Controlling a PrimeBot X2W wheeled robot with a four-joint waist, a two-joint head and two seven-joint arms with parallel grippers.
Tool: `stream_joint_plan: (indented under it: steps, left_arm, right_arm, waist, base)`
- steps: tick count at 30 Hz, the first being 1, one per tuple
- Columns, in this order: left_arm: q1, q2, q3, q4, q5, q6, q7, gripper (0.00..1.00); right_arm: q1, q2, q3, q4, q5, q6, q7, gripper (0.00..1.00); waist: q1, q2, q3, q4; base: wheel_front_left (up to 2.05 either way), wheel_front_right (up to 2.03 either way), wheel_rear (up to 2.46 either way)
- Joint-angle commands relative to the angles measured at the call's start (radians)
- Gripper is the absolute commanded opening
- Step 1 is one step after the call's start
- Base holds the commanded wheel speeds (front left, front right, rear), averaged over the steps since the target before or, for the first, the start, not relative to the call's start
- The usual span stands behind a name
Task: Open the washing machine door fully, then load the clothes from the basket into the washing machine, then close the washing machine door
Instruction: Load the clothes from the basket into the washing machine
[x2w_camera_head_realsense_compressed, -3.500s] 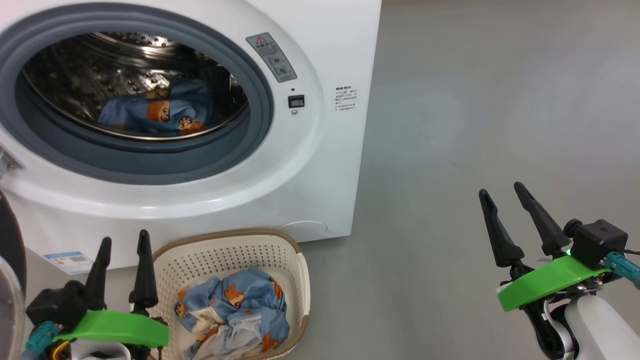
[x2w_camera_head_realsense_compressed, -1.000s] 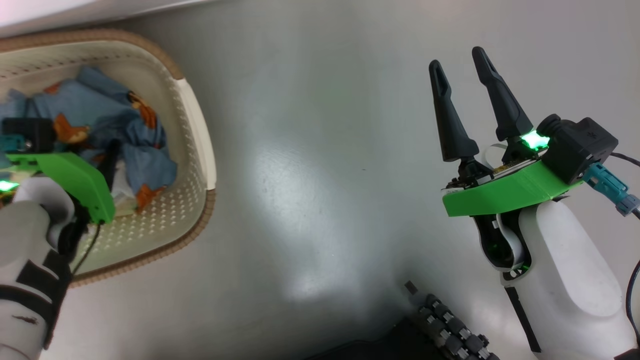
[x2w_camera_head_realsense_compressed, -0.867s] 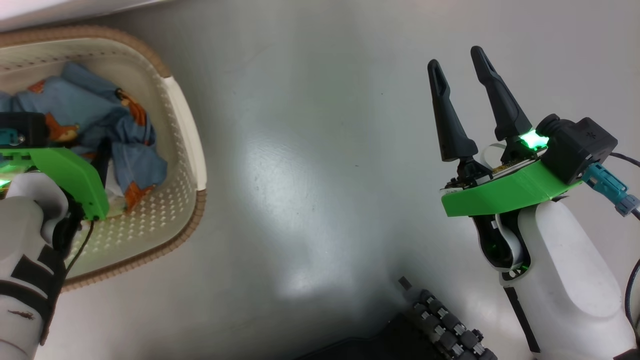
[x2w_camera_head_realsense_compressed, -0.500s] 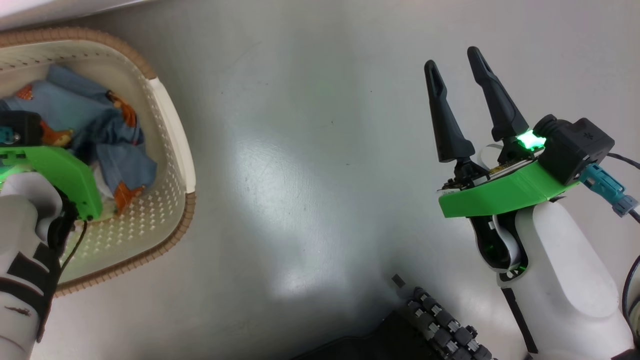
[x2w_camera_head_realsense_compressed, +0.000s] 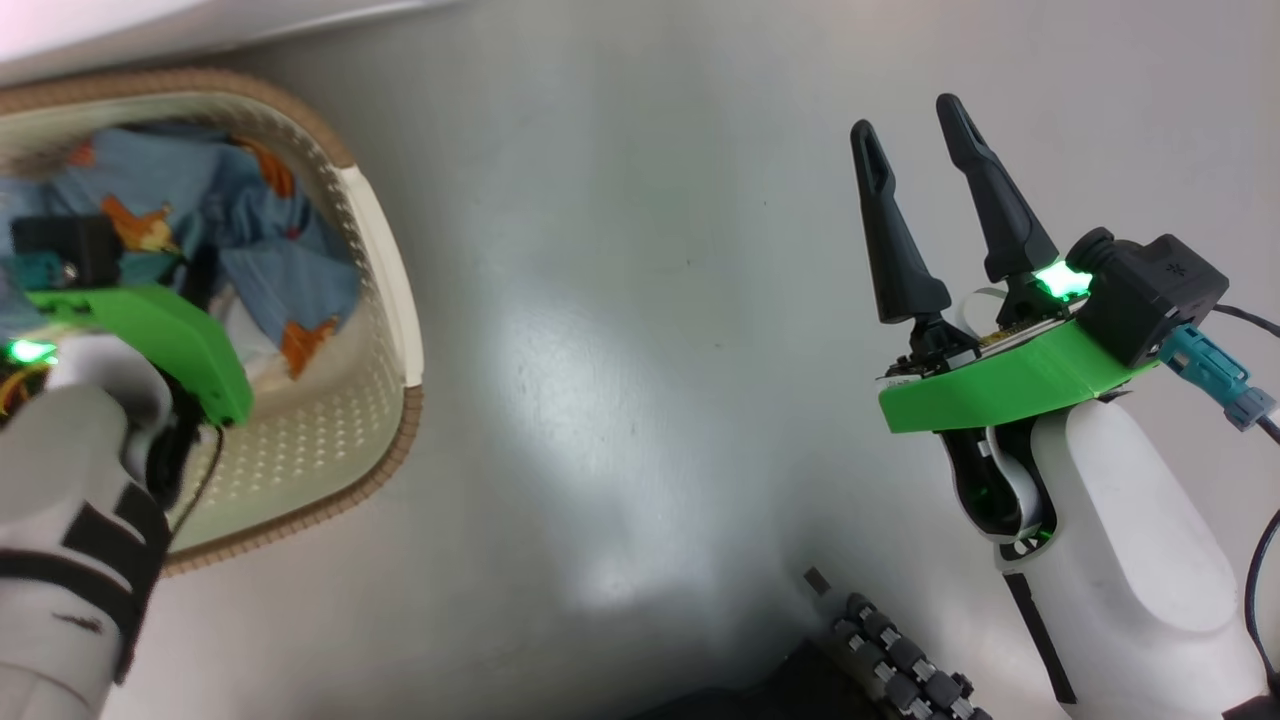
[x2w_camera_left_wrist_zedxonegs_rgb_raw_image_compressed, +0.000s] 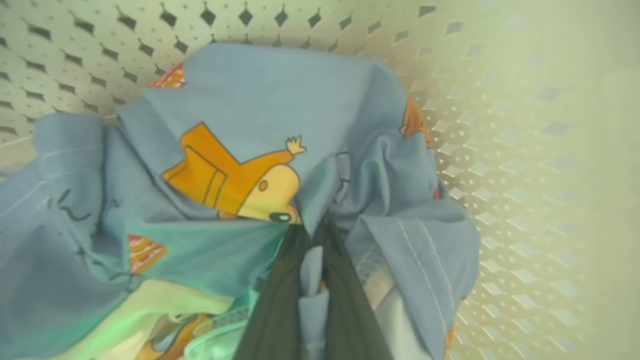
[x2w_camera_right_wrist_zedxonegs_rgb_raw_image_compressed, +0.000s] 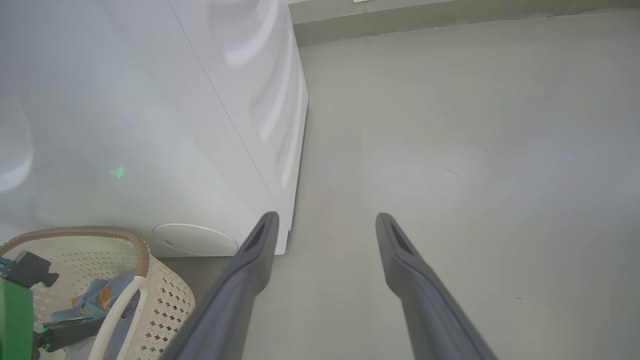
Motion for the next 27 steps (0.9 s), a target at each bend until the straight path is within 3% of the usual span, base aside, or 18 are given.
stream_joint_plan:
  steps: [1, 8, 17, 27]
  left_arm:
    - [0.044, 0.031, 0.011, -0.010, -0.005, -0.002, -0.013, 0.00]
    - [0.143, 0.030, -0.034, -0.112, -0.065, -0.002, -0.124, 0.00]
    - [0.232, 0.009, -0.025, -0.201, -0.127, -0.002, -0.176, 0.00]
    - [0.428, -0.003, 0.207, -0.411, -0.004, -0.002, -0.178, 0.00]
  right_arm:
    - [0.020, -0.005, 0.018, -0.015, 0.007, 0.005, -0.008, 1.00]
    - [0.033, -0.031, 0.012, 0.010, 0.020, 0.005, -0.008, 1.00]
    - [0.073, -0.065, 0.010, 0.040, 0.045, 0.005, -0.008, 1.00]
    - [0.152, -0.110, 0.003, 0.069, 0.077, 0.005, -0.008, 1.00]
  waist:
    - [0.0000, -0.0001, -0.031, 0.015]
    - [0.0000, -0.0001, -0.159, 0.059]
    - [0.0000, -0.0001, -0.311, 0.109]
    - [0.0000, -0.0001, -0.531, 0.156]
  base:
    - [0.00, 0.00, 0.00]
    - [0.00, 0.00, 0.00]
    - [0.00, 0.00, 0.00]
    - [0.00, 0.00, 0.00]
